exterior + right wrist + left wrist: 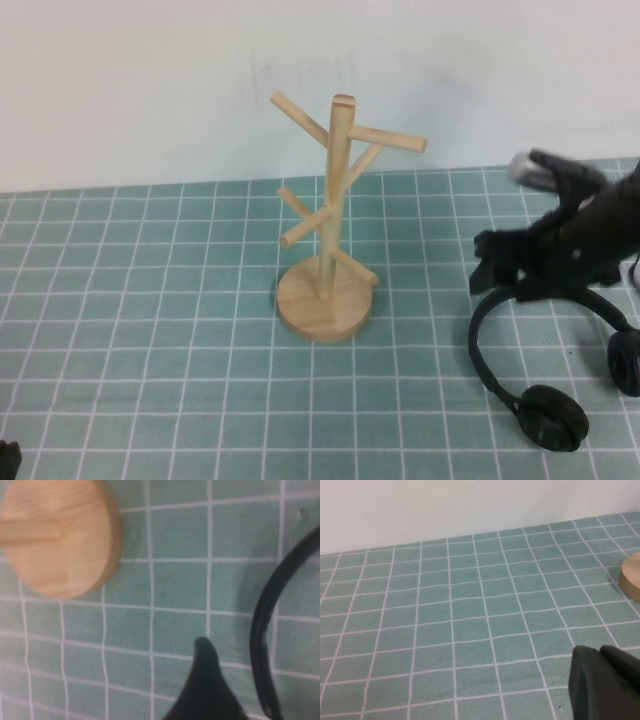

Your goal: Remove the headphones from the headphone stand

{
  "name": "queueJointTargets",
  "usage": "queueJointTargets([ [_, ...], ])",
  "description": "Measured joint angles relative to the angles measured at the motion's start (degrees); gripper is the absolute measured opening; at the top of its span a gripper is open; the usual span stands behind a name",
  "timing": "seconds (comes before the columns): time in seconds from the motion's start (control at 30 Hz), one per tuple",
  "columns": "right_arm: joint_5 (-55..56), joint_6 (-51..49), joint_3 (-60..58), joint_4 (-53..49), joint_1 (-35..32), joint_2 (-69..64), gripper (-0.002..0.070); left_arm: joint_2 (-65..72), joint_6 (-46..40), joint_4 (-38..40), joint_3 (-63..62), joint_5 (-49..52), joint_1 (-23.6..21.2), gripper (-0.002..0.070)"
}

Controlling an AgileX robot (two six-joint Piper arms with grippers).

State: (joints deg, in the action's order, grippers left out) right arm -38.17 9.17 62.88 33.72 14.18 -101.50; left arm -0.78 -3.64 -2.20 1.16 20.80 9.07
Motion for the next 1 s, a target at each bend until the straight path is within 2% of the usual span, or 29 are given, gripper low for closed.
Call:
queueJointTargets([
  [0.07,-2.9,0.6,2.0,-4.0,0.0,2.3,0.0405,0.0,0.0,0.0,0.0,0.0,0.0,-0.0006],
  [0.13,-5.9,0.8,3.9,-8.3,0.0,6.2,0.0319,0.0,0.0,0.0,0.0,0.0,0.0,-0.0006],
  [0.2,-9.5,1.0,5.6,-13.5,0.0,11.3,0.0174,0.0,0.0,0.0,0.0,0.0,0.0,-0.0006],
  [0.27,-12.5,0.9,6.1,-18.3,0.0,16.6,-0.001,0.0,0.0,0.0,0.0,0.0,0.0,-0.0006],
  [0.4,-17.8,-2.0,6.1,-28.3,-0.1,27.7,-0.0004,0.0,0.0,0.0,0.0,0.0,0.0,-0.0006],
  [0.47,-19.1,-3.3,6.0,-30.7,-0.1,33.3,0.0013,0.0,0.0,0.0,0.0,0.0,0.0,-0.0006],
  [0.53,-18.8,-3.7,4.1,-31.5,-0.1,38.5,-0.0004,0.0,0.0,0.0,0.0,0.0,0.0,-0.0006],
  [0.77,-11.3,-4.0,-14.8,-32.0,-0.1,56.9,-0.0005,0.0,0.0,0.0,0.0,0.0,0.0,-0.0006],
  [1.0,-10.2,-4.0,-28.0,-32.4,-0.1,66.1,-0.0005,0.0,0.0,0.0,0.0,0.0,0.0,-0.0006],
])
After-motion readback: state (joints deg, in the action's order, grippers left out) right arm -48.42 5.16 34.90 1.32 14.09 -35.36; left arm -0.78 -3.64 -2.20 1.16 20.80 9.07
